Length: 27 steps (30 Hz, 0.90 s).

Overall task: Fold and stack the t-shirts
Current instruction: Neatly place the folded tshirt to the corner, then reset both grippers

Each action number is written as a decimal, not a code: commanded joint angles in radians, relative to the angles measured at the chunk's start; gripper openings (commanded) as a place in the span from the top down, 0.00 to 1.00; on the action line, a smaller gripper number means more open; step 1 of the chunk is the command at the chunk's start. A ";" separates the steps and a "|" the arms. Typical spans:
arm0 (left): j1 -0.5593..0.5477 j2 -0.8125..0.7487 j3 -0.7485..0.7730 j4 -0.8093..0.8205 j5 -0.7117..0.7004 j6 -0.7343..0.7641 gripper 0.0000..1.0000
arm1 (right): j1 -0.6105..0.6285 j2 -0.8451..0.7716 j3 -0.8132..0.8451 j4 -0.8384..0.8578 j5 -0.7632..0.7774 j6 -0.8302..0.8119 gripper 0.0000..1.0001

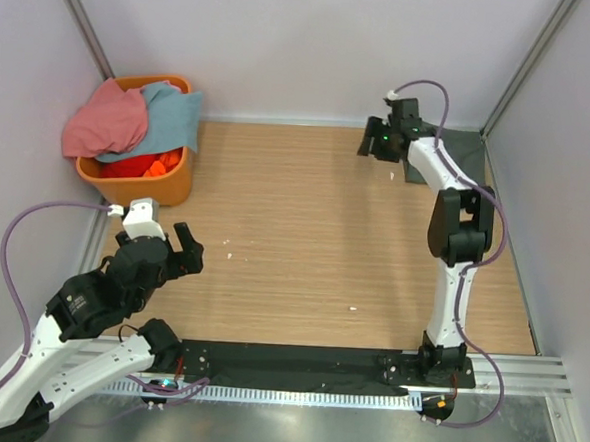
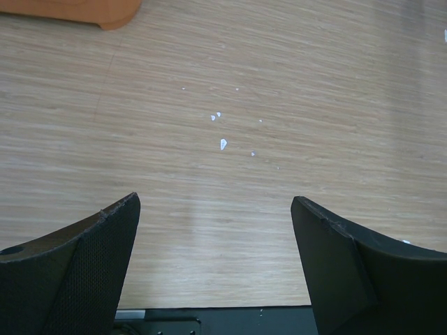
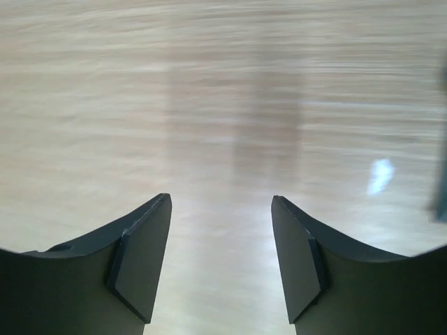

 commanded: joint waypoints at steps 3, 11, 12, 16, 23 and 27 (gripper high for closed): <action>0.001 0.000 -0.001 0.032 -0.030 -0.010 0.09 | 0.158 -0.406 -0.167 0.067 -0.008 -0.014 0.34; -0.001 0.011 0.005 0.021 -0.034 -0.013 0.00 | 0.255 -0.964 -0.699 0.181 0.118 0.059 0.29; 0.001 0.008 0.005 0.021 -0.036 -0.012 0.00 | 0.257 -1.012 -0.721 0.156 0.136 0.065 0.28; 0.001 -0.006 0.004 0.023 -0.042 -0.018 0.00 | 0.257 -1.211 -0.782 0.053 0.302 0.063 0.27; 0.001 -0.011 -0.001 0.032 -0.030 -0.013 0.00 | 0.257 -1.482 -0.877 -0.022 0.481 0.107 0.21; 0.001 -0.002 -0.001 0.033 -0.022 -0.010 0.00 | 0.255 -1.549 -0.899 -0.045 0.456 0.124 0.19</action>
